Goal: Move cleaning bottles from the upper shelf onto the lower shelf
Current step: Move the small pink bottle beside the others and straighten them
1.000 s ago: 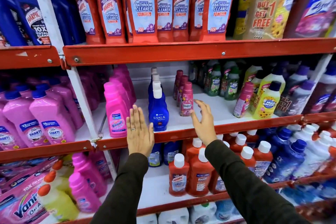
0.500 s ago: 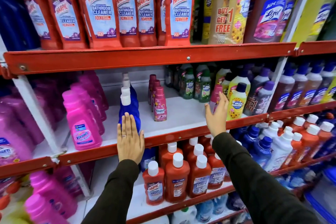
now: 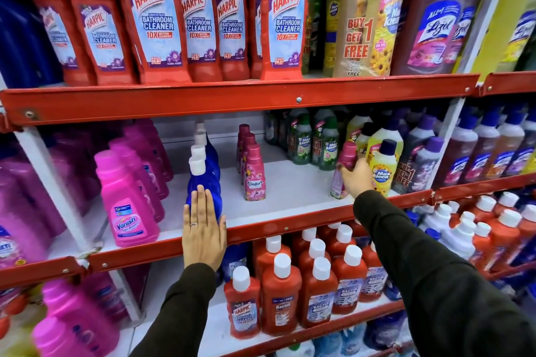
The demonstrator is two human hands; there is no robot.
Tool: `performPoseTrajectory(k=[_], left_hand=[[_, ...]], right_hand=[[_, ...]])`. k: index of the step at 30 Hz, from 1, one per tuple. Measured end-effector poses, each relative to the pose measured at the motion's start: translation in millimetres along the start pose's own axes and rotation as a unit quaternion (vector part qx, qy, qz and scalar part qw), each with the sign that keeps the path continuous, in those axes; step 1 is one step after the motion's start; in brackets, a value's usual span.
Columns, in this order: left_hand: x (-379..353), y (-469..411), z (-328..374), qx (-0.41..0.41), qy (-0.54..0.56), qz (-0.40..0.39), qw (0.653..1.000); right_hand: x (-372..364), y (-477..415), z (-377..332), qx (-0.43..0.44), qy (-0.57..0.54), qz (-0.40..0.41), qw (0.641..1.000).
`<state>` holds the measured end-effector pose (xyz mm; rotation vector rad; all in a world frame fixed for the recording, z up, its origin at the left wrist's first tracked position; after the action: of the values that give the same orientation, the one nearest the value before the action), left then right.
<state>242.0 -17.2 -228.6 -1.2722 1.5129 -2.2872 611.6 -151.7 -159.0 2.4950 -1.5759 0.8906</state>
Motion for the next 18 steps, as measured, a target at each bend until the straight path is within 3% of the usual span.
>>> performPoseTrajectory(k=[10, 18], left_hand=[[1.1, 1.3, 0.2, 0.000, -0.009, 0.014, 1.000], [2.7, -0.5, 1.8, -0.001, -0.025, 0.010, 1.000]], right_hand=[[0.6, 31.5, -13.2, 0.043, -0.094, 0.040, 0.994], [-34.0, 77.3, -65.2, 0.125, -0.111, 0.012, 0.986]])
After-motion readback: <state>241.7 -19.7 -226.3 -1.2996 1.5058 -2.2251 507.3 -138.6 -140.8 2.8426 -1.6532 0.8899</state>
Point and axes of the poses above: each hand's wrist, its own y-axis away from the middle knuckle, its own x-axis out of the back of the hand, z = x × y, the point moved 8 cm from there along -y, towards the middle knuckle, and after that the axes turned 8 degrees about y, right-handed, at the moved point
